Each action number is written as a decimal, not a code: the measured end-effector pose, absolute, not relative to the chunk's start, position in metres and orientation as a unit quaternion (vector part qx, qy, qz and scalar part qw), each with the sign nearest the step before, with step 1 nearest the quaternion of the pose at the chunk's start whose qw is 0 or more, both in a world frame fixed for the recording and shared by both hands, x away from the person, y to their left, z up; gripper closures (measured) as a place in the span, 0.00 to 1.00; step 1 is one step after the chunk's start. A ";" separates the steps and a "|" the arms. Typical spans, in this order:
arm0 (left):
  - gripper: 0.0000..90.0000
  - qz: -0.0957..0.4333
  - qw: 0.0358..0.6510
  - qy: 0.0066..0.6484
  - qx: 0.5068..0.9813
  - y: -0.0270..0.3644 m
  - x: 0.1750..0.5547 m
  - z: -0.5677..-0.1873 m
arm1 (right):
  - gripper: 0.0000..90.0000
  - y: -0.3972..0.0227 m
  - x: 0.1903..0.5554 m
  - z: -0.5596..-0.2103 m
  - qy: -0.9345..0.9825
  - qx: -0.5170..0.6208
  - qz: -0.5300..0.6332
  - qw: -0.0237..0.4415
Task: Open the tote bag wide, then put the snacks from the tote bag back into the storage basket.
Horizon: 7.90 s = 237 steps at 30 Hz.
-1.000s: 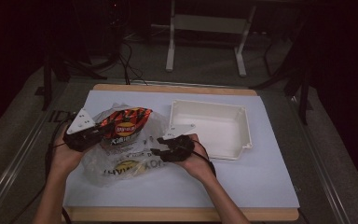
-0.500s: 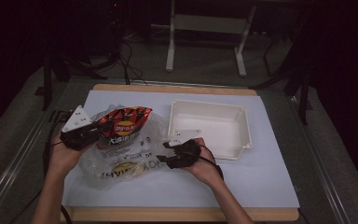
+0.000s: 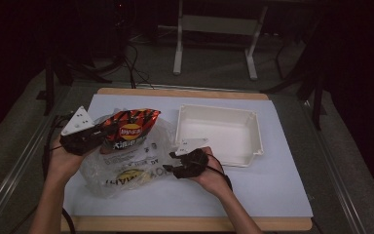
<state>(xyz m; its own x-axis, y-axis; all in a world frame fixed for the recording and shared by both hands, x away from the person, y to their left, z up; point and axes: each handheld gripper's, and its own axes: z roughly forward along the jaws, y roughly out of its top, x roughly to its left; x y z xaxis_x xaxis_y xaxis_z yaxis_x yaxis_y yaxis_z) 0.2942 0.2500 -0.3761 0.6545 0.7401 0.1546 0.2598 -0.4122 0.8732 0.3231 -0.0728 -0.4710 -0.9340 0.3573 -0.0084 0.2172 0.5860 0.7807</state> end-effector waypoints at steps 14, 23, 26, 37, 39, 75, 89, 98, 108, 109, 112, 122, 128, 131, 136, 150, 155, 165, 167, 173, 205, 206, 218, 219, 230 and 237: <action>0.93 0.270 0.439 0.324 0.793 0.260 0.290 -0.372 | 0.56 -0.054 0.323 -0.488 0.896 0.162 0.406 0.080; 0.94 0.254 0.472 0.314 0.784 0.260 0.287 -0.368 | 0.58 -0.041 0.321 -0.493 0.896 0.153 0.410 0.077; 0.94 0.255 0.475 0.310 0.783 0.258 0.286 -0.365 | 0.58 -0.036 0.319 -0.496 0.897 0.152 0.409 0.073; 0.94 0.246 0.494 0.299 0.778 0.257 0.283 -0.359 | 0.58 -0.036 0.315 -0.496 0.896 0.148 0.414 0.071; 0.94 0.247 0.496 0.299 0.777 0.257 0.281 -0.358 | 0.58 -0.041 0.315 -0.494 0.894 0.150 0.417 0.073; 0.94 0.240 0.534 0.272 0.764 0.251 0.269 -0.334 | 0.58 -0.112 0.319 -0.511 0.883 0.215 0.408 0.088; 0.94 0.240 0.557 0.275 0.746 0.253 0.272 -0.326 | 0.57 -0.135 0.318 -0.520 0.876 0.229 0.416 0.087; 0.94 0.235 0.566 0.270 0.743 0.257 0.269 -0.320 | 0.60 -0.145 0.318 -0.529 0.871 0.232 0.424 0.086; 0.94 0.237 0.572 0.270 0.737 0.260 0.264 -0.314 | 0.60 -0.148 0.318 -0.534 0.869 0.232 0.428 0.089; 0.94 0.238 0.572 0.269 0.737 0.259 0.263 -0.313 | 0.60 -0.148 0.318 -0.534 0.869 0.232 0.428 0.090; 0.94 0.238 0.573 0.263 0.739 0.257 0.260 -0.309 | 0.60 -0.148 0.318 -0.534 0.868 0.232 0.429 0.091; 0.94 0.233 0.587 0.254 0.732 0.252 0.266 -0.295 | 0.59 -0.149 0.319 -0.537 0.865 0.237 0.433 0.090; 0.94 0.233 0.585 0.251 0.735 0.245 0.269 -0.292 | 0.59 -0.150 0.321 -0.537 0.859 0.244 0.441 0.091; 0.94 0.232 0.589 0.249 0.733 0.243 0.272 -0.290 | 0.59 -0.150 0.321 -0.537 0.860 0.243 0.440 0.092; 0.94 0.231 0.601 0.249 0.723 0.241 0.275 -0.287 | 0.59 -0.150 0.321 -0.538 0.861 0.242 0.438 0.092; 0.94 0.223 0.611 0.248 0.718 0.225 0.291 -0.286 | 0.57 -0.148 0.322 -0.538 0.865 0.241 0.432 0.087; 0.94 0.222 0.612 0.249 0.717 0.220 0.295 -0.286 | 0.57 -0.149 0.321 -0.538 0.864 0.240 0.434 0.088; 0.94 0.216 0.622 0.247 0.711 0.212 0.304 -0.285 | 0.57 -0.151 0.320 -0.538 0.860 0.240 0.442 0.087; 0.94 0.213 0.625 0.247 0.710 0.208 0.307 -0.285 | 0.57 -0.151 0.319 -0.538 0.858 0.241 0.445 0.088; 0.94 0.208 0.625 0.244 0.712 0.199 0.313 -0.284 | 0.57 -0.152 0.318 -0.538 0.854 0.239 0.452 0.096; 0.94 0.175 0.634 0.229 0.718 0.148 0.349 -0.292 | 0.56 -0.156 0.316 -0.537 0.845 0.233 0.472 0.099; 0.94 0.174 0.635 0.230 0.717 0.147 0.350 -0.292 | 0.56 -0.156 0.316 -0.537 0.845 0.233 0.472 0.099; 0.94 0.163 0.641 0.228 0.715 0.131 0.362 -0.298 | 0.56 -0.157 0.316 -0.537 0.842 0.234 0.476 0.098; 0.94 0.163 0.641 0.228 0.715 0.130 0.363 -0.299 | 0.56 -0.157 0.316 -0.537 0.842 0.234 0.476 0.098; 0.94 0.156 0.645 0.229 0.713 0.116 0.374 -0.306 | 0.55 -0.159 0.314 -0.537 0.835 0.233 0.488 0.103; 0.94 0.151 0.646 0.229 0.712 0.108 0.380 -0.310 | 0.55 -0.158 0.313 -0.537 0.837 0.229 0.486 0.106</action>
<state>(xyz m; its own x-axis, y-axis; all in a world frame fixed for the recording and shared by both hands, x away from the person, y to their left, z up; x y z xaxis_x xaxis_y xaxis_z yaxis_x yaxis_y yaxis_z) 0.3801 0.1077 -0.3104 0.8493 0.5216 -0.0814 0.1314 -0.0596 0.9895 0.3133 -0.1585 -0.5366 -0.8727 0.4862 0.0453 0.2806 0.4233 0.8614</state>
